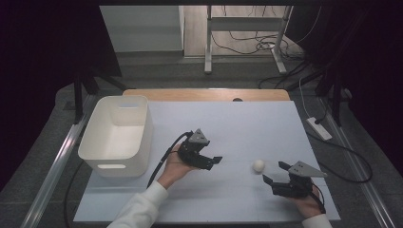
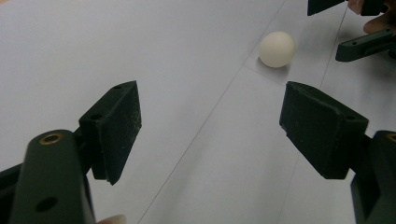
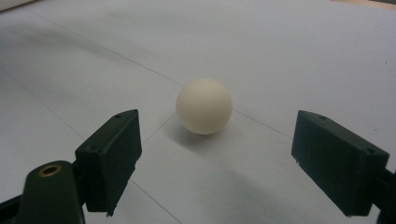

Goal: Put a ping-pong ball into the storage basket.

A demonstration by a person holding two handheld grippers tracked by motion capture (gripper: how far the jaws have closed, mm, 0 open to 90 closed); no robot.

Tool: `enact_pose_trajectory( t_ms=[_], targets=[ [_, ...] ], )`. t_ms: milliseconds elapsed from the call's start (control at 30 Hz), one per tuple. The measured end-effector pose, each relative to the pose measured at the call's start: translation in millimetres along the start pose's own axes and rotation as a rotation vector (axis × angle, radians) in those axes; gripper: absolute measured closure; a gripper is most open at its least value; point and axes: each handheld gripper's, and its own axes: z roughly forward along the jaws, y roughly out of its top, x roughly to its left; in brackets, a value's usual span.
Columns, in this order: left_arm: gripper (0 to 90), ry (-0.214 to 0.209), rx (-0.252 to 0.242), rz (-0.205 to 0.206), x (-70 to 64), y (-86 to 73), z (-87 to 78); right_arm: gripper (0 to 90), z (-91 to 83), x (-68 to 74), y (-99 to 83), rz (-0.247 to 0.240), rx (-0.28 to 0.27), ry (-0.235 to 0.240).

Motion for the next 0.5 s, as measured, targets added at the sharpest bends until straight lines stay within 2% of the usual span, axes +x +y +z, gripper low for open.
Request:
enact_pose_trajectory(
  t_ms=[500],
  targets=[
    [22.1, -0.007, -0.004, 0.006, -2.5, 4.9, 5.0, 16.2, -0.2, 0.1, 0.1, 0.001, 0.001, 0.0]
  ],
)
